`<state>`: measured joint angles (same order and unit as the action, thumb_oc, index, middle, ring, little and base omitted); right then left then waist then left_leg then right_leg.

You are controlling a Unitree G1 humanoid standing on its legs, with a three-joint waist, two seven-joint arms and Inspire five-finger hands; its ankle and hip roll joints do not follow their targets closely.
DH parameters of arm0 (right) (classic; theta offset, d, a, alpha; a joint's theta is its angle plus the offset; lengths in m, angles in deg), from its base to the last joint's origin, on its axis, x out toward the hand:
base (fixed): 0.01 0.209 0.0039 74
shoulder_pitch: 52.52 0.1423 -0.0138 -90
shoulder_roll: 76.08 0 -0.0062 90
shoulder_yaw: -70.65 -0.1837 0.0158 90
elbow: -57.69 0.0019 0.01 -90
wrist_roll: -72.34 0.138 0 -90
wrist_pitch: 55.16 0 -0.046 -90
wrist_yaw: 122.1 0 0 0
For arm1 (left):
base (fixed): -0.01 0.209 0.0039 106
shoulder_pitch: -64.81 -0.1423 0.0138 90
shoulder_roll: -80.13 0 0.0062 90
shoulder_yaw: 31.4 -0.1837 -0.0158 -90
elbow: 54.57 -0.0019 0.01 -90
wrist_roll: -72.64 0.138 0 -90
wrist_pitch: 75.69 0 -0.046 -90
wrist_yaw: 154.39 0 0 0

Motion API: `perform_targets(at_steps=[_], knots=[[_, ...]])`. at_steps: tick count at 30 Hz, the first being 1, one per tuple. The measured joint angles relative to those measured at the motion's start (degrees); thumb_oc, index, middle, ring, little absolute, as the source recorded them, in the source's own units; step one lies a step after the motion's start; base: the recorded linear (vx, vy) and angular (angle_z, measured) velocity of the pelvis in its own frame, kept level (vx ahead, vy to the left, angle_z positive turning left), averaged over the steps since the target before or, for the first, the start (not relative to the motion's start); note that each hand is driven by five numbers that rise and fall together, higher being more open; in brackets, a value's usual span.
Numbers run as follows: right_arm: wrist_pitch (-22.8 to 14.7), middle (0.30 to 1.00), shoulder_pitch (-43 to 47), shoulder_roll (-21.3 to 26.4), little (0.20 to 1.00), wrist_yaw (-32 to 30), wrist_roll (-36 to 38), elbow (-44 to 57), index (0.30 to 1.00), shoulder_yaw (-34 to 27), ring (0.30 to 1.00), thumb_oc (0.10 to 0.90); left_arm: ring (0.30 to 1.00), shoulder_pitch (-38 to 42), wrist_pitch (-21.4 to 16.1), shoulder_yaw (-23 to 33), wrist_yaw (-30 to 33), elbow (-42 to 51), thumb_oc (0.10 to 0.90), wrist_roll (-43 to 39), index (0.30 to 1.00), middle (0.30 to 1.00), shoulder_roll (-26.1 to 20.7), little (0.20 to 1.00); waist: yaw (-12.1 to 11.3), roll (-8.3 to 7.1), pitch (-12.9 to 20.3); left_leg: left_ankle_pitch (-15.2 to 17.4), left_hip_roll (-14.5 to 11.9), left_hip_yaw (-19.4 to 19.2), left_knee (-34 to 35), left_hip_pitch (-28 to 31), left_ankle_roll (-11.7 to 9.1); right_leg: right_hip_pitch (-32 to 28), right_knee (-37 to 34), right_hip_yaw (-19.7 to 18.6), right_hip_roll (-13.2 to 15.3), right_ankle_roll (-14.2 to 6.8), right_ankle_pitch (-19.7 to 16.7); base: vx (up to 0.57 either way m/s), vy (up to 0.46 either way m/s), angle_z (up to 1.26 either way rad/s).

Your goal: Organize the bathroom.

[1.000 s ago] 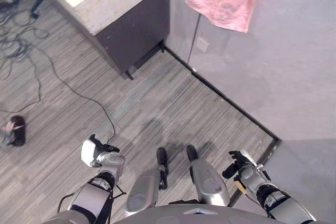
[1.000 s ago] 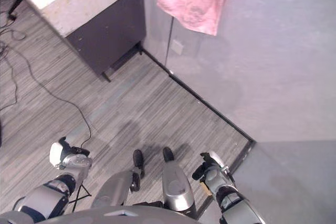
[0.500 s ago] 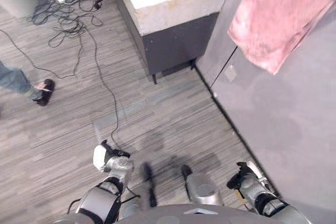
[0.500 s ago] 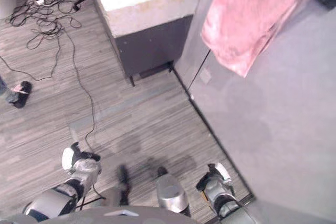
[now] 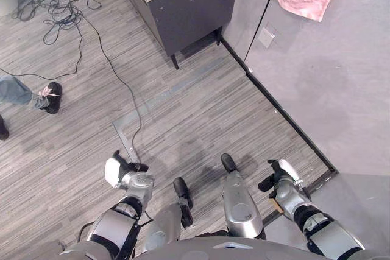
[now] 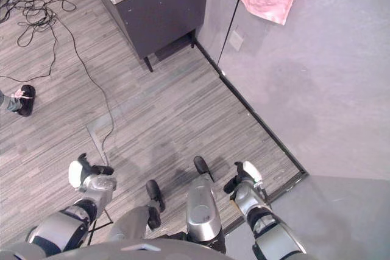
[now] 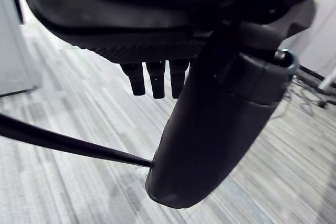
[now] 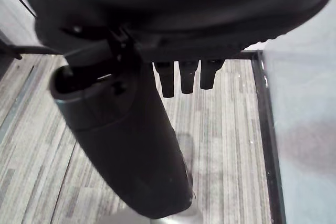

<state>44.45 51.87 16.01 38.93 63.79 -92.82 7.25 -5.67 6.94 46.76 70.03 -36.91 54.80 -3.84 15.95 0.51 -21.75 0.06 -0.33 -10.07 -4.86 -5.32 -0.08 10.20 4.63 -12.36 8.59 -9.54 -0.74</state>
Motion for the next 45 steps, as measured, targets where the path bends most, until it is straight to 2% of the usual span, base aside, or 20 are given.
perform_targets(at_steps=[8, 12, 17, 21, 25, 33, 41, 45], knots=[[-0.32, 0.9, -1.19, 0.23, 0.9, -0.41, -0.01, -0.01, 0.9, -1.88, 0.9, 0.8, 0.9, -2.84, 0.23, 0.93, -0.42, -0.38, 0.8, 0.32, 0.9, 0.9, -0.24, 0.9, -1.51, -1.0, 0.62, -0.29, -0.98, 0.12, 0.17, 1.73, -0.51, -1.84, -0.7, 0.74, -0.89, 1.1, -2.01, 0.03, 0.041, 0.0], [-0.45, 0.9, -2.37, 0.18, 0.9, -0.42, 0.0, -0.03, 0.9, -2.11, 0.9, 0.8, 0.9, -4.02, 1.12, 0.92, -0.42, -0.24, 0.8, 0.44, 0.9, 0.9, -0.26, 0.9, -1.52, -1.49, 3.53, 0.24, -1.26, 0.2, 0.13, 2.68, -1.34, -2.8, -0.87, 0.75, -1.56, 1.38, -3.58, 0.05, 0.036, -0.05], [-0.08, 0.9, -2.49, 0.18, 0.9, 0.07, 0.01, -0.55, 0.9, -2.42, 0.9, 0.8, 0.9, -4.35, 1.05, 1.06, -0.56, -0.25, 0.8, 0.45, 0.9, 0.9, -0.28, 0.9, -1.51, -1.34, 4.81, 1.02, -1.37, -0.71, 0.09, 4.09, -1.32, -3.65, -0.92, 0.19, -1.72, 1.38, -3.57, 0.04, 0.009, -0.11], [-1.28, 0.9, -4.09, 0.17, 0.9, 2.57, -0.12, -0.5, 0.9, -2.4, 0.9, 0.8, 0.9, -4.53, 1.0, 1.12, -1.08, -0.15, 0.8, 0.47, 0.9, 0.9, -0.26, 0.9, -1.57, -1.39, 5.83, 1.34, -1.73, -0.84, 0.02, 4.23, -0.95, -3.71, -0.92, 0.03, -1.77, 1.38, -3.51, 0.02, -0.011, -0.02], [-1.04, 0.9, -4.72, 0.18, 0.9, 5.06, -2.39, -1.74, 0.9, -2.32, 0.9, 0.8, 0.9, -5.01, 0.98, 1.15, -1.39, -0.17, 0.8, 0.47, 0.9, 0.9, -0.26, 0.9, -1.62, -1.39, 6.02, 1.24, -1.88, -0.79, -0.02, 3.92, -1.05, -3.6, -0.97, 0.13, -1.82, 1.71, -3.11, 0.0, 0.0, 0.0], [-1.38, 0.9, -4.93, 0.27, 0.9, 6.89, -2.4, -1.74, 0.9, -2.34, 0.9, 0.8, 0.9, -7.1, 1.14, 1.56, -1.5, -0.3, 0.8, 0.45, 0.9, 0.9, -0.27, 0.9, -1.82, -1.31, 6.09, 0.87, -2.38, -0.3, 0.02, 3.6, -1.25, -3.42, -0.88, 0.6, -2.29, 1.68, -2.91, 0.0, -0.007, 0.02], [-1.33, 0.9, -5.27, 0.26, 0.9, 7.14, -2.44, -1.8, 0.9, -2.34, 0.9, 0.8, 0.9, -7.85, 1.37, 1.62, -1.49, -0.31, 0.8, 0.2, 0.9, 0.9, -0.27, 0.9, -2.8, -0.29, 6.76, 0.95, -1.91, 0.16, -0.09, 3.58, -1.34, -3.54, -0.79, 1.2, -2.22, 1.98, -3.16, 0.0, 0.062, 0.03], [-1.62, 0.9, -5.64, 0.21, 0.9, 7.51, -4.84, -2.2, 0.9, -2.99, 0.9, 0.8, 0.9, -8.51, 1.33, 2.89, -1.49, -1.48, 0.8, 0.18, 0.9, 0.9, -0.35, 0.9, -3.49, -0.56, 6.61, 2.97, -1.39, -0.47, -3.3, 2.14, -1.06, -3.06, -0.18, 0.86, -1.85, 1.5, -3.47, 0.05, 0.069, -0.04]])
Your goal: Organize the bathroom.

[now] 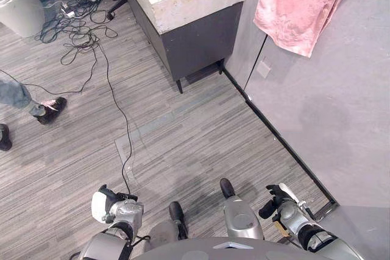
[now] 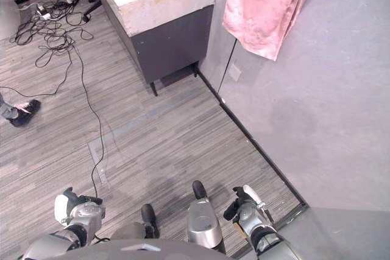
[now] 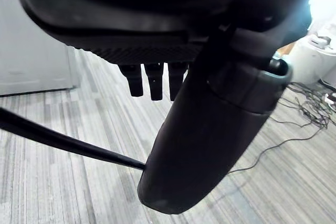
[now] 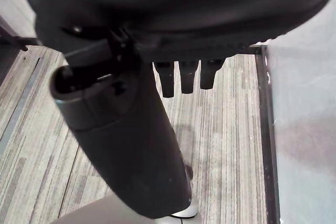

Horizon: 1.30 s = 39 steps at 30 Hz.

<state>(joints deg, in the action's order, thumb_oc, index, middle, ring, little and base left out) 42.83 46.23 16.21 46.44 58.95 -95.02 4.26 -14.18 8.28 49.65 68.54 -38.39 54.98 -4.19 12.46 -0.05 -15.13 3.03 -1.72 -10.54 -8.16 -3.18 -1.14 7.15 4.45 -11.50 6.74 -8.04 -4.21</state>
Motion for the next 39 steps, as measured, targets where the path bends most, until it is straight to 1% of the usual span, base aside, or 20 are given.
perform_targets(at_steps=[3, 4, 5, 8, 10, 11, 15, 19, 21, 23, 24, 26, 27, 28, 30, 32, 35, 36, 37, 39], knots=[[-0.5, 0.9, 0.52, 0.12, 0.9, 1.05, -2.08, -0.59, 0.9, -0.66, 0.9, 0.8, 0.9, 0.1, -0.07, 0.75, 0.02, -0.04, 0.8, 0.01, 0.9, 0.9, -0.53, 0.9, -0.73, -0.09, -0.58, 2.73, 0.04, 0.72, -5.07, -2.61, 1.1, 2.85, 4.3, 0.53, -0.68, -0.71, -0.73, 0.11, 0.033, -0.39], [-0.91, 0.9, 1.58, 0.31, 0.9, 1.99, -2.57, -0.79, 0.9, -0.51, 0.9, 0.8, 0.9, 0.32, 0.11, 0.87, 0.31, 0.15, 0.8, -0.03, 0.9, 0.9, -1.3, 0.9, -2.03, -0.09, -1.78, 5.36, -1.33, 0.45, -9.53, -4.09, 1.12, 7.67, 11.79, 2.8, -2.06, -1.36, -1.31, 0.2, -0.054, -0.87], [-1.33, 0.9, 2.38, 0.55, 0.9, 2.66, -4.29, 0.54, 0.9, -0.4, 0.9, 0.8, 0.9, 0.03, 0.58, 0.93, 0.3, 0.08, 0.8, -0.02, 0.9, 0.9, -2.11, 0.9, -2.39, -0.2, -3.32, 6.45, -2.07, -1.11, -11.54, -4.18, 1.8, 13.05, 19.49, 6.63, -2.14, -1.37, 0.62, 0.22, -0.059, -0.89], [-0.66, 0.9, 2.65, 1.98, 0.9, 3.69, -3.98, 2.16, 0.9, 1.69, 0.9, 0.8, 0.9, 2.52, 1.34, 0.53, 0.57, 0.44, 0.8, -0.01, 0.9, 0.9, -3.08, 0.9, -0.09, -0.99, -5.46, 5.7, -1.7, 0.34, -11.6, -8.53, 2.8, 16.77, 18.55, 6.86, -4.36, -0.35, 6.23, 0.2, -0.103, 0.34], [0.23, 0.9, 2.51, 2.02, 0.9, 3.94, -3.47, 1.76, 0.9, 1.39, 0.9, 0.8, 0.9, 3.82, 1.44, 0.89, 0.55, 1.19, 0.8, 0.01, 0.9, 0.9, -3.2, 0.9, 0.62, -1.37, -6.26, 5.66, -1.15, 0.68, -11.58, -9.17, 2.8, 16.55, 20.32, 6.3, -4.78, 0.84, 6.99, 0.15, -0.08, 0.84], [1.05, 0.9, 2.25, 2.12, 0.9, 4.07, -1.8, -0.61, 0.9, 1.05, 0.9, 0.8, 0.9, 5.28, 1.35, 0.72, 0.31, 2.09, 0.8, -0.01, 0.9, 0.9, -3.26, 0.9, 1.33, -1.12, -6.57, 5.66, -0.77, 1.75, -12.51, -11.56, 2.8, 14.27, 25.01, 5.94, -5.87, 4.93, 9.86, 0.05, -0.018, 0.69], [1.02, 0.9, 3.87, 3.33, 0.9, 4.16, -1.29, -1.71, 0.9, -1.77, 0.9, 0.8, 0.9, 6.28, 2.57, 0.83, 0.18, 1.98, 0.8, -0.22, 0.9, 0.9, -2.64, 0.9, 1.62, 0.81, -8.83, 5.12, -2.16, 2.58, -10.06, -9.45, 1.03, 8.65, 18.73, 7.09, -7.73, 6.6, 12.63, 0.21, -0.118, 0.39], [0.53, 0.9, 3.53, 3.41, 0.9, 3.01, 2.35, -1.64, 0.9, -2.17, 0.9, 0.8, 0.9, 4.48, 0.92, -1.63, 0.21, 3.4, 0.8, 0.38, 0.9, 0.9, -0.73, 0.9, 2.18, 1.81, -4.82, 4.61, -2.51, 3.42, -6.71, -7.5, -0.41, 6.76, 15.58, 8.73, -8.49, 8.41, 12.0, 0.25, -0.14, 0.06], [0.04, 0.9, 3.25, 3.41, 0.9, 2.28, 3.38, -0.31, 0.9, -2.14, 0.9, 0.8, 0.9, 4.77, 0.8, -1.48, 0.27, 2.93, 0.8, 0.35, 0.9, 0.9, 0.67, 0.9, 2.99, 2.07, -4.62, 5.19, -2.89, 4.63, -18.73, -9.51, -1.93, 6.72, 18.39, 9.71, -9.27, 12.2, 14.19, 0.25, -0.111, 0.15], [0.08, 0.9, 3.08, 3.2, 0.9, 2.06, 4.66, 0.37, 0.9, -2.34, 0.9, 0.8, 0.9, 4.84, 0.75, -1.48, 0.27, 2.46, 0.8, 0.34, 0.9, 0.9, 1.25, 0.9, 3.91, 1.44, -4.38, 4.02, -2.41, 6.41, -22.34, -11.06, -3.84, 6.76, 20.03, 9.97, -9.54, 12.31, 15.6, 0.11, -0.038, 0.24], [0.08, 0.9, 2.36, 2.88, 0.9, 2.18, 5.69, 0.06, 0.9, -2.66, 0.9, 0.8, 0.9, 5.04, -0.02, -2.46, 0.4, 2.61, 0.8, 0.27, 0.9, 0.9, 1.31, 0.9, 3.34, 0.14, -3.98, 1.41, -1.51, 8.17, -30.63, -14.89, -5.83, 6.71, 20.65, 8.55, -8.79, 11.98, 15.83, 0.16, 0.011, -0.43], [-0.18, 0.9, 3.82, 2.77, 0.9, 1.77, 5.93, -0.14, 0.9, -1.7, 0.9, 0.8, 0.9, 4.21, -1.32, -3.3, 1.45, 2.63, 0.8, -0.02, 0.9, 0.9, 1.12, 0.9, 2.44, -0.68, -4.07, -4.98, -2.19, 10.42, -44.26, -23.21, -5.17, 5.27, 20.41, 5.24, -10.39, 12.8, 15.09, 0.29, 0.121, -0.8], [0.03, 0.9, 4.53, 2.36, 0.9, 1.26, 7.52, -0.02, 0.9, -0.93, 0.9, 0.8, 0.9, 4.2, -1.48, -3.69, 2.29, 2.92, 0.8, 0.09, 0.9, 0.9, 0.72, 0.9, 2.13, -1.73, -4.63, -1.48, -2.8, 10.19, -44.03, -27.19, -1.91, 3.33, 18.76, 3.91, -10.81, 12.46, 14.53, 0.33, 0.259, -0.87], [0.67, 0.9, 4.23, 1.76, 0.9, 0.9, 8.23, -0.1, 0.9, -0.47, 0.9, 0.8, 0.9, 3.58, -1.45, -3.16, 2.58, 3.63, 0.8, 0.16, 0.9, 0.9, 0.57, 0.9, 1.62, -2.69, -4.53, -1.09, -2.89, 9.82, -28.39, -24.54, -0.92, 1.19, 16.03, 3.09, -10.99, 11.89, 13.86, 0.3, 0.287, -0.75], [1.51, 0.9, 3.41, 1.75, 0.9, -0.19, 9.73, 0.06, 0.9, 0.1, 0.9, 0.8, 0.9, 2.31, -1.44, -3.45, 2.92, 3.63, 0.8, 0.14, 0.9, 0.9, 0.43, 0.9, 2.44, -2.42, -4.2, -2.4, -3.13, 13.07, -10.2, -20.27, -0.1, -2.45, 13.31, 2.83, -11.93, 11.7, 13.56, 0.19, 0.233, -0.41], [2.17, 0.9, 3.51, 1.8, 0.9, -1.21, 10.5, 0.08, 0.9, 0.36, 0.9, 0.8, 0.9, 2.79, -1.33, -4.35, 3.08, 3.75, 0.8, 0.2, 0.9, 0.9, -0.02, 0.9, 1.99, -2.33, -4.21, -2.88, -2.59, 14.59, -6.22, -19.22, -0.53, -2.63, 12.77, 2.34, -12.01, 11.68, 13.57, 0.17, 0.219, -0.54], [4.05, 0.9, 3.25, 1.59, 0.9, -1.59, 11.65, -0.48, 0.9, 0.67, 0.9, 0.8, 0.9, 4.63, -1.16, -4.56, 3.16, 2.49, 0.8, 0.18, 0.9, 0.9, -0.45, 0.9, 1.91, -1.91, -4.54, -4.25, -1.76, 11.95, -3.7, -13.66, 0.22, -3.58, 12.75, 0.46, -11.02, 9.07, 14.26, 0.26, 0.324, -0.64], [3.72, 0.9, 3.25, 1.16, 0.9, -1.43, 11.48, -2.23, 0.9, -1.63, 0.9, 0.8, 0.9, 4.73, -1.16, -4.55, 3.06, 2.28, 0.8, 0.23, 0.9, 0.9, -0.53, 0.9, 2.04, -1.2, -5.38, -8.59, -2.16, 8.73, 2.58, -4.91, -0.56, -3.63, 18.14, 1.93, -10.21, 6.3, 16.18, 0.15, 0.244, -0.64], [3.31, 0.9, 3.26, 1.36, 0.9, -1.42, 11.34, -2.02, 0.9, -1.58, 0.9, 0.8, 0.9, 4.91, -1.15, -4.66, 3.37, 2.49, 0.8, 0.03, 0.9, 0.9, -0.98, 0.9, 1.96, -0.89, -5.34, -8.75, -1.41, 7.26, 2.91, -4.37, 0.34, -0.47, 22.73, 2.7, -9.08, 5.71, 17.57, 0.11, 0.224, -0.98], [1.36, 0.9, 3.36, 1.7, 0.9, -1.38, 11.33, -0.61, 0.9, -1.0, 0.9, 0.8, 0.9, 5.52, -1.47, -4.51, 4.35, 3.75, 0.8, -0.02, 0.9, 0.9, -3.22, 0.9, 0.84, -0.95, -5.63, -6.97, 0.94, 3.19, 2.06, -5.16, 1.53, 4.24, 19.46, 5.42, -4.92, 4.45, 15.56, 0.08, 0.168, -0.76]])
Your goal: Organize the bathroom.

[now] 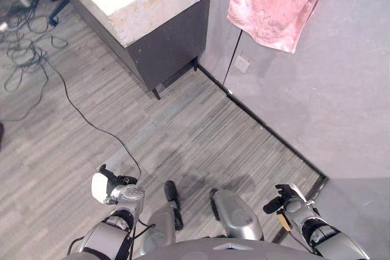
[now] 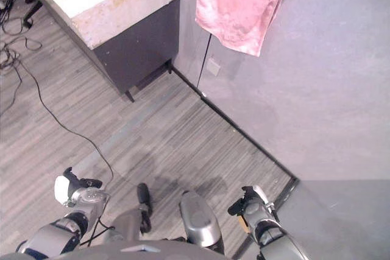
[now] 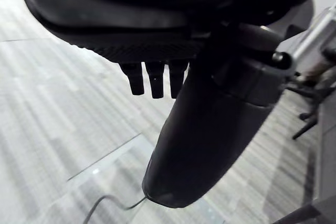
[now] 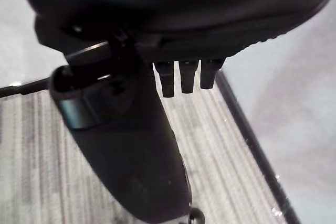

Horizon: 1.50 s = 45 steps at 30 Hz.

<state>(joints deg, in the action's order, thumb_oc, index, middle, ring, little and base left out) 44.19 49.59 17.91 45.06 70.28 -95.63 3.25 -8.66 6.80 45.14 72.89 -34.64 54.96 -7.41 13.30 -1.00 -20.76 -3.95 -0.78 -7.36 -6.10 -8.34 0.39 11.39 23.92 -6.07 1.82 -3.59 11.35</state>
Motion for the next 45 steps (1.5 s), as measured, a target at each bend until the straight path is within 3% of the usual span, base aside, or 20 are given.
perform_targets(at_steps=[1, 4, 9, 11, 12, 13, 14, 15, 18, 19, 20, 21, 25, 27, 28, 31, 33, 36, 42, 45], knots=[[-0.67, 0.9, -0.02, -0.12, 0.9, 0.05, 0.07, 0.8, 0.9, -0.03, 0.9, 0.8, 0.9, 1.15, 0.07, 0.48, 0.01, -0.17, 0.8, -0.1, 0.9, 0.9, -1.09, 0.9, 0.3, -0.4, -0.87, 0.74, 1.59, -0.67, -1.2, -0.48, 0.57, 1.09, -0.64, 0.33, 1.68, 0.29, -1.12, 0.09, 0.154, -0.22], [-2.11, 0.9, -1.01, -0.14, 0.9, 0.02, 0.26, 1.21, 0.9, -0.66, 0.9, 0.8, 0.9, 0.76, 0.05, 1.37, 0.11, -0.32, 0.8, -0.66, 0.9, 0.9, -1.73, 0.9, 0.94, 1.89, -2.64, 3.78, 2.19, -1.86, -5.01, -0.73, 1.33, -0.73, -2.27, -0.7, 2.81, -0.48, -1.5, 0.09, 0.145, -0.16], [-3.03, 0.9, -2.82, -0.34, 0.9, -0.49, 0.23, 0.28, 0.9, -4.65, 0.9, 0.8, 0.9, -2.88, 0.16, 1.88, -0.86, -0.27, 0.8, -0.93, 0.9, 0.9, -1.65, 0.9, 0.95, 1.83, -2.85, 6.42, 2.21, -3.99, -7.02, 1.91, 2.19, -3.57, -5.03, -2.86, 2.5, -1.61, -2.66, 0.12, 0.216, -0.42], [-4.77, 0.9, -0.83, -0.78, 0.9, -0.39, -3.25, -0.47, 0.9, -7.89, 0.9, 0.8, 0.9, -6.87, 0.41, 3.28, -0.86, 0.99, 0.8, -2.28, 0.9, 0.9, -0.96, 0.9, -1.64, 2.25, -3.43, 8.61, -0.48, -10.71, -6.6, 4.09, 1.09, -0.21, -4.32, 1.45, 0.9, -2.88, -9.23, 0.03, 0.244, -2.11], [-5.59, 0.9, 1.2, -1.65, 0.9, 0.19, -5.84, -0.98, 0.9, -7.98, 0.9, 0.8, 0.9, -8.74, 0.73, 3.23, -0.59, 0.79, 0.8, -3.28, 0.9, 0.9, -0.94, 0.9, -3.41, 2.48, -3.24, 8.86, -2.44, -12.61, -5.53, 4.58, 2.29, 2.85, -4.65, 6.3, 0.38, -6.86, -13.64, 0.05, 0.112, -2.49], [-6.7, 0.9, 1.83, -2.52, 0.9, 0.38, -8.35, -0.93, 0.9, -7.98, 0.9, 0.8, 0.9, -9.51, 1.3, 5.04, -0.43, 1.04, 0.8, -3.8, 0.9, 0.9, -1.08, 0.9, -4.04, 1.36, -3.16, 11.21, -1.72, -14.19, -6.14, 5.07, 2.73, 3.25, -6.4, 12.47, -0.17, -4.19, -16.89, 0.03, -0.01, -2.7], [-7.42, 0.9, 1.93, -2.7, 0.9, 0.77, -9.23, 0.97, 0.9, -6.92, 0.9, 0.8, 0.9, -9.67, 1.81, 6.93, -0.05, 0.85, 0.8, -4.92, 0.9, 0.9, -1.22, 0.9, -5.77, -0.14, -3.06, 11.45, -2.64, -16.75, -5.9, 5.97, 2.06, 4.85, -3.55, 18.52, 0.65, -2.79, -13.97, 0.03, -0.037, -1.99], [-8.1, 0.9, 0.82, -1.6, 0.9, 1.19, -10.21, 3.66, 0.9, -4.91, 0.9, 0.8, 0.9, -9.34, 2.31, 8.01, 0.21, 0.96, 0.8, -5.09, 0.9, 0.9, -1.29, 0.9, -4.47, -1.35, -2.53, 12.46, -2.27, -18.36, -7.25, 5.51, 2.35, 4.16, -4.13, 23.29, 2.0, 0.5, -10.1, -0.04, -0.071, -1.32], [-7.09, 0.9, -1.53, 0.22, 0.9, 1.35, -9.29, 4.67, 0.9, -5.03, 0.9, 0.8, 0.9, -7.06, 0.92, 10.06, 0.11, 4.45, 0.8, -4.18, 0.9, 0.9, -1.13, 0.9, -3.93, -1.06, -2.42, 12.21, -1.85, -18.0, -7.75, 4.18, 1.6, 3.83, -1.64, 21.66, 2.01, 1.69, -7.46, -0.04, -0.03, -0.06], [-6.04, 0.9, -2.76, 0.41, 0.9, 1.25, -8.14, 4.41, 0.9, -5.16, 0.9, 0.8, 0.9, -5.88, -0.47, 9.37, 0.01, 5.09, 0.8, -3.39, 0.9, 0.9, -1.97, 0.9, -3.8, -1.34, -2.2, 11.48, -1.97, -17.21, -10.71, 3.09, -3.71, 0.83, -4.52, 20.81, 0.98, 3.96, -4.85, -0.04, 0.09, 0.16], [-5.78, 0.9, -3.12, 0.37, 0.9, 1.27, -7.97, 3.89, 0.9, -5.13, 0.9, 0.8, 0.9, -4.92, -0.57, 8.4, -0.04, 5.04, 0.8, -3.37, 0.9, 0.9, -2.59, 0.9, -3.6, -1.45, -2.33, 10.93, -3.21, -13.79, -19.41, -1.09, -7.88, -0.28, -7.06, 20.26, 0.07, 6.72, -6.05, -0.09, 0.201, -0.09], [-5.85, 0.9, -3.58, 1.19, 0.9, 1.18, -7.68, 2.22, 0.9, -3.93, 0.9, 0.8, 0.9, -3.99, -0.75, 7.29, -0.11, 4.92, 0.8, -3.84, 0.9, 0.9, -2.48, 0.9, -4.71, -1.16, -2.29, 8.06, -5.07, -4.96, -36.4, -9.51, -8.15, -1.69, -7.86, 17.31, -0.41, 8.26, -6.94, -0.07, 0.239, -0.66], [-7.05, 0.9, -2.6, 2.86, 0.9, -0.5, -7.72, 1.54, 0.9, -2.66, 0.9, 0.8, 0.9, -6.56, -0.87, 7.6, -0.08, 4.35, 0.8, -4.46, 0.9, 0.9, -0.49, 0.9, -4.93, 1.23, 0.17, 8.87, -6.63, 0.62, -25.52, -7.79, -3.78, -2.14, -9.18, 13.74, -1.67, 7.39, -7.92, -0.05, 0.292, -0.79], [-7.03, 0.9, 0.38, 2.61, 0.9, -0.64, -7.78, -1.25, 0.9, -0.52, 0.9, 0.8, 0.9, -6.02, -0.89, 6.88, 0.64, 5.0, 0.8, -4.72, 0.9, 0.9, -0.04, 0.9, -6.21, 1.13, 0.65, 10.23, -3.29, 7.73, -20.44, -3.5, -3.22, -0.79, -7.86, 8.3, -3.53, 7.42, -8.99, -0.06, 0.229, -0.9], [-7.03, 0.9, 0.38, 2.61, 0.9, -0.64, -7.78, -1.25, 0.9, -0.52, 0.9, 0.8, 0.9, -6.02, -0.89, 6.88, 0.64, 5.0, 0.8, -4.72, 0.9, 0.9, -0.04, 0.9, -6.21, 1.13, 0.65, 10.23, -3.29, 7.73, -20.44, -3.5, -3.22, -0.79, -7.86, 8.3, -3.53, 7.42, -8.99, -0.04, 0.212, -1.18], [-6.87, 0.9, 1.85, 1.98, 0.9, -0.69, -5.96, -0.51, 0.9, 0.02, 0.9, 0.8, 0.9, -2.3, -1.13, 6.69, 1.02, 4.4, 0.8, -4.07, 0.9, 0.9, -0.19, 0.9, -5.34, 0.74, 1.32, 14.21, -3.12, 3.48, -11.54, 2.73, -1.07, 0.64, -6.58, 7.79, -5.07, 7.08, -9.18, -0.03, 0.179, -0.26], [-6.36, 0.9, 1.77, 1.8, 0.9, -0.91, -5.57, -0.45, 0.9, -0.21, 0.9, 0.8, 0.9, -1.24, -0.92, 5.98, 0.71, 4.29, 0.8, -3.95, 0.9, 0.9, -0.3, 0.9, -5.31, -0.6, 1.6, 14.07, -2.24, 1.7, -9.56, 4.01, -1.6, 0.42, -7.14, 7.39, -3.62, 6.09, -9.58, -0.05, 0.192, 0.06], [-6.22, 0.9, 0.9, 1.68, 0.9, -1.38, -5.53, 1.16, 0.9, -1.14, 0.9, 0.8, 0.9, -1.92, -0.57, 6.35, 0.72, 4.86, 0.8, -3.73, 0.9, 0.9, -0.53, 0.9, -5.49, -0.57, 1.72, 13.15, -0.88, 0.41, -8.74, 5.1, -0.34, -0.33, -8.8, 6.88, -2.19, 4.14, -10.1, -0.12, 0.175, -0.13], [-5.59, 0.9, -2.91, 0.7, 0.9, -1.48, -3.52, 5.4, 0.9, -2.04, 0.9, 0.8, 0.9, -6.05, 3.11, 7.39, 1.38, 5.52, 0.8, -4.18, 0.9, 0.9, -0.94, 0.9, -5.6, 0.22, 1.64, 12.93, 2.13, -4.89, -8.56, 4.42, 3.14, 0.12, -14.19, 8.95, 3.39, -0.24, -13.61, -0.1, 0.137, -0.38], [-5.17, 0.9, -4.07, -0.16, 0.9, -1.12, -3.27, 6.07, 0.9, -2.89, 0.9, 0.8, 0.9, -6.79, 5.33, 7.55, 1.4, 5.57, 0.8, -3.87, 0.9, 0.9, -0.86, 0.9, -6.28, 0.3, 0.69, 12.34, 2.54, -8.35, -7.7, 5.38, 6.37, -0.26, -16.04, 13.02, 6.6, -1.99, -14.36, -0.15, 0.094, -0.5]])
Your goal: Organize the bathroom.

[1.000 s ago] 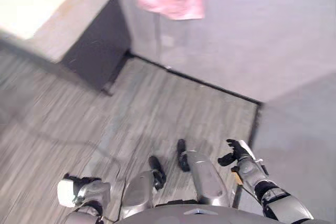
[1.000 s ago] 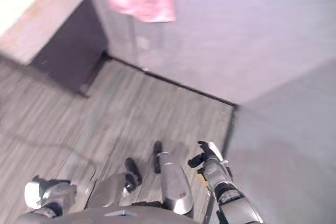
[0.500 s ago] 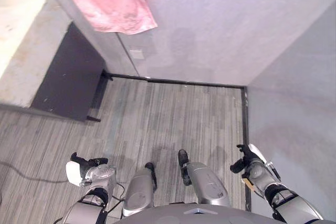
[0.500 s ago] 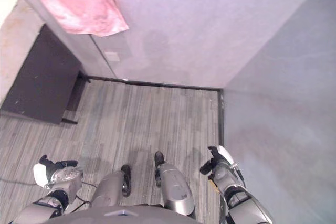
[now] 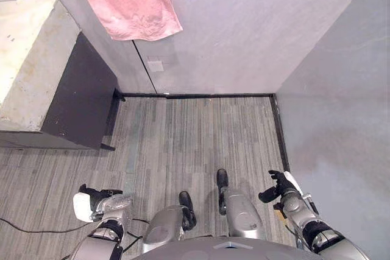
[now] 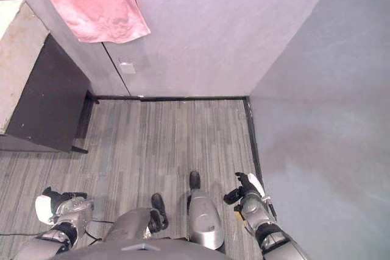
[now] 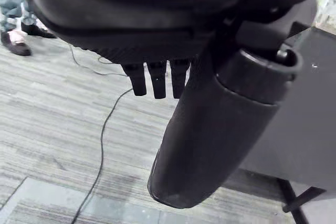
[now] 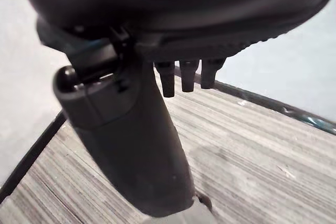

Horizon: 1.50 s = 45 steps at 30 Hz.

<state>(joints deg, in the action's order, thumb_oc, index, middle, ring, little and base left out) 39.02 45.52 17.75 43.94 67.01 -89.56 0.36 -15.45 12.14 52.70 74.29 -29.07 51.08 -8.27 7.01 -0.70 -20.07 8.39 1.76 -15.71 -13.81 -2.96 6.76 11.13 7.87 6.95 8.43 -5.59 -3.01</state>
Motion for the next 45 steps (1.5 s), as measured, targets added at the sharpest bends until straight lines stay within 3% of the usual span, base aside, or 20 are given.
perform_targets(at_steps=[1, 2, 3, 5, 6, 9, 11, 14, 20, 22, 23, 24, 27, 32, 34, 38, 40, 42, 44, 45], knots=[[-0.01, 0.9, -0.34, 0.04, 0.9, 0.25, -0.18, -0.03, 0.9, -0.04, 0.9, 0.8, 0.9, -0.35, 0.33, 0.03, 0.0, 0.04, 0.8, 0.17, 0.9, 0.9, -0.1, 0.9, -0.12, -0.09, -0.33, -0.8, 0.07, -1.34, 0.0, 0.19, 2.6, -0.11, 1.65, 0.53, 0.86, -0.92, -0.83, -0.23, 0.115, -0.44], [-0.01, 0.9, -0.34, 0.04, 0.9, 0.25, -0.18, -0.03, 0.9, -0.04, 0.9, 0.8, 0.9, -0.35, 0.33, 0.03, 0.0, 0.04, 0.8, 0.17, 0.9, 0.9, -0.1, 0.9, -0.12, -0.09, -0.33, -0.8, 0.07, -1.34, 0.0, 0.19, 2.6, -0.11, 1.65, 0.53, 0.86, -0.92, -0.83, -0.28, 0.084, -0.31], [0.09, 0.9, -0.45, 0.23, 0.9, 1.21, -0.78, -0.25, 0.9, 0.02, 0.9, 0.8, 0.9, -0.71, 1.19, 0.02, 0.07, 0.95, 0.8, 0.51, 0.9, 0.9, -0.16, 0.9, -0.66, 0.78, -0.8, -1.28, -0.87, -2.8, 0.26, 0.06, 3.82, 1.8, 11.37, 1.18, 1.21, -0.93, 1.32, -0.18, 0.029, -0.36], [-0.14, 0.9, -0.14, 0.32, 0.9, 1.64, -1.14, -0.15, 0.9, 0.3, 0.9, 0.8, 0.9, -0.59, 1.54, -0.01, 0.19, 2.22, 0.8, 0.95, 0.9, 0.9, -0.59, 0.9, -2.06, 2.67, -1.29, -2.71, -3.22, -3.41, 1.85, 0.09, 3.27, 4.97, 28.58, 1.12, -0.14, -0.54, 6.24, -0.17, -0.052, -0.43], [-0.56, 0.9, -0.2, 0.22, 0.9, 1.83, -1.16, -0.14, 0.9, 0.34, 0.9, 0.8, 0.9, -0.76, 1.59, -0.03, 0.28, 3.3, 0.8, 1.15, 0.9, 0.9, -1.05, 0.9, -2.63, 3.13, -1.05, -3.63, -4.05, -3.6, 3.25, 0.14, 2.61, 3.72, 30.49, 1.21, -0.74, -0.73, 7.63, -0.12, -0.157, -0.33], [-1.14, 0.9, 0.55, -0.29, 0.9, 1.75, -2.52, 0.14, 0.9, 1.89, 0.9, 0.8, 0.9, -1.13, 2.25, 0.2, 1.26, 4.44, 0.8, 1.35, 0.9, 0.9, -3.34, 0.9, -6.83, 1.41, 0.08, -6.26, -4.3, -6.02, 6.54, 0.58, 0.38, -9.15, 9.17, 6.65, -0.16, -0.14, 11.41, -0.09, -0.167, -0.49], [-1.69, 0.9, 2.31, -0.72, 0.9, 1.6, -3.31, -0.11, 0.9, 3.66, 0.9, 0.8, 0.9, -1.26, 2.5, 3.81, 1.24, 3.13, 0.8, 1.35, 0.9, 0.9, -3.02, 0.9, -6.81, 0.17, 0.89, -7.5, -4.29, -5.1, 6.83, 0.45, -2.26, -15.77, -5.71, 6.13, -1.91, 0.48, 4.86, -0.09, -0.144, -0.25], [-2.48, 0.9, 3.55, -0.05, 0.9, 0.96, -3.31, 0.23, 0.9, 4.14, 0.9, 0.8, 0.9, -2.48, 2.19, 3.56, 1.09, 1.8, 0.8, 1.52, 0.9, 0.9, -2.18, 0.9, -6.5, 0.46, 2.69, -9.33, -5.24, -0.15, 8.45, 0.47, -4.75, -15.96, -6.71, 5.94, -4.2, 1.71, 3.91, -0.07, -0.173, -0.05], [-1.52, 0.9, 0.82, 0.08, 0.9, 1.09, -3.23, 1.05, 0.9, 4.17, 0.9, 0.8, 0.9, -4.82, 0.51, 3.65, 0.73, 0.91, 0.8, 1.64, 0.9, 0.9, -1.88, 0.9, -6.37, -1.28, 5.14, -11.46, -8.35, 1.8, 8.85, -0.44, -8.47, -13.71, -3.82, 5.21, -7.47, 5.09, 6.14, -0.04, -0.146, 0.05], [-0.75, 0.9, 0.1, -0.43, 0.9, 1.28, -3.22, 0.51, 0.9, 4.62, 0.9, 0.8, 0.9, -5.06, -0.15, 3.8, 0.17, 0.75, 0.8, 1.59, 0.9, 0.9, -1.93, 0.9, -7.19, -3.01, 5.55, -13.12, -7.55, 7.52, 6.5, -0.98, -9.15, -12.91, -2.68, 3.78, -6.85, 7.29, 7.21, -0.03, -0.037, -0.25], [-0.55, 0.9, -0.16, -0.28, 0.9, 1.5, -3.21, 0.89, 0.9, 5.84, 0.9, 0.8, 0.9, -7.02, -0.08, 3.99, -0.14, -0.33, 0.8, 1.51, 0.9, 0.9, -1.29, 0.9, -7.35, -4.39, 6.62, -12.44, -7.12, 14.15, 1.65, -1.72, -10.69, -12.61, -2.47, 2.37, -5.72, 8.75, 6.36, -0.04, -0.023, -0.69], [-0.37, 0.9, -0.14, -0.23, 0.9, 1.57, -3.21, 1.4, 0.9, 5.83, 0.9, 0.8, 0.9, -7.53, -0.02, 4.43, -0.13, -0.46, 0.8, 1.48, 0.9, 0.9, -0.94, 0.9, -7.3, -4.4, 6.62, -10.94, -7.64, 14.93, -1.43, -1.8, -10.74, -12.67, -2.46, 1.89, -5.65, 9.13, 6.02, -0.03, 0.026, -0.6], [0.73, 0.9, -1.01, -0.13, 0.9, 2.2, -2.62, 1.84, 0.9, 5.66, 0.9, 0.8, 0.9, -5.92, -0.04, 3.48, -0.16, -0.44, 0.8, 1.66, 0.9, 0.9, -0.81, 0.9, -5.51, -3.98, 7.05, -7.66, -9.81, 14.39, -4.53, -1.84, -11.23, -13.09, -3.36, 3.21, -5.24, 8.2, 4.4, -0.03, 0.146, 0.11], [1.34, 0.9, -1.8, 0.35, 0.9, 1.9, -0.63, 1.35, 0.9, 4.37, 0.9, 0.8, 0.9, -1.08, -0.04, -0.39, -0.75, -0.24, 0.8, 1.77, 0.9, 0.9, 0.68, 0.9, -3.03, -2.14, 7.39, -6.1, -10.18, 9.05, 4.0, 2.49, -11.75, -11.89, -2.84, 5.8, -2.48, 5.91, 3.02, -0.05, 0.299, 0.33], [1.28, 0.9, -1.34, -0.36, 0.9, 0.8, 0.3, 0.07, 0.9, 2.93, 0.9, 0.8, 0.9, 1.05, -0.06, -1.97, -2.39, -0.13, 0.8, 3.14, 0.9, 0.9, 2.04, 0.9, -2.08, -0.93, 7.32, -5.44, -7.29, 6.29, 6.81, 3.44, -12.19, -10.26, 0.06, 5.15, 1.22, 3.6, 3.23, -0.05, 0.411, 0.3], [1.5, 0.9, -1.79, -2.04, 0.9, 0.65, 1.96, 0.12, 0.9, 1.72, 0.9, 0.8, 0.9, 0.76, 0.41, -2.69, -3.45, 2.17, 0.8, 7.33, 0.9, 0.9, 1.51, 0.9, -2.22, -0.91, 6.68, -4.04, -0.6, 6.06, 4.59, 2.54, -7.8, -8.87, 1.63, 3.42, 7.51, 0.03, 1.26, 0.0, 0.305, 0.07], [1.72, 0.9, -2.22, -2.38, 0.9, 0.96, 1.95, 0.91, 0.9, 1.72, 0.9, 0.8, 0.9, 0.21, 1.34, -2.62, -3.64, 2.21, 0.8, 9.66, 0.9, 0.9, 1.0, 0.9, -2.56, -0.59, 6.5, -3.81, 0.28, 5.24, 3.94, 2.11, -6.54, -8.07, 2.22, 3.2, 8.81, -0.58, -0.23, 0.02, 0.258, -0.17], [1.68, 0.9, -1.52, -2.13, 0.9, 1.87, 1.66, 3.4, 0.9, 1.1, 0.9, 0.8, 0.9, -2.12, 2.95, -2.16, -3.73, 2.82, 0.8, 10.88, 0.9, 0.9, -0.44, 0.9, -3.89, 0.48, 4.84, -2.57, -0.55, 2.04, 3.24, 2.63, -5.11, -4.33, 7.21, 4.49, 8.2, -1.44, -4.09, 0.07, 0.118, -0.68], [1.64, 0.9, -1.44, -2.12, 0.9, 3.06, 1.63, 4.87, 0.9, 1.25, 0.9, 0.8, 0.9, -3.94, 4.02, -1.33, -3.74, 3.19, 0.8, 10.83, 0.9, 0.9, -1.42, 0.9, -3.75, 1.05, 4.54, -2.44, -2.03, 1.5, 4.22, 3.05, -4.94, -1.34, 11.39, 4.21, 4.03, -2.6, 1.64, 0.09, 0.002, -0.38], [1.59, 0.9, -1.53, -2.17, 0.9, 3.65, 1.59, 5.31, 0.9, 1.27, 0.9, 0.8, 0.9, -5.02, 4.7, -0.39, -3.72, 3.31, 0.8, 10.72, 0.9, 0.9, -1.96, 0.9, -3.73, 0.83, 4.58, -2.67, -2.49, 1.08, 5.72, 3.39, -4.99, -0.98, 12.12, 6.86, 0.55, -1.0, 4.32, 0.03, -0.044, -0.15]])
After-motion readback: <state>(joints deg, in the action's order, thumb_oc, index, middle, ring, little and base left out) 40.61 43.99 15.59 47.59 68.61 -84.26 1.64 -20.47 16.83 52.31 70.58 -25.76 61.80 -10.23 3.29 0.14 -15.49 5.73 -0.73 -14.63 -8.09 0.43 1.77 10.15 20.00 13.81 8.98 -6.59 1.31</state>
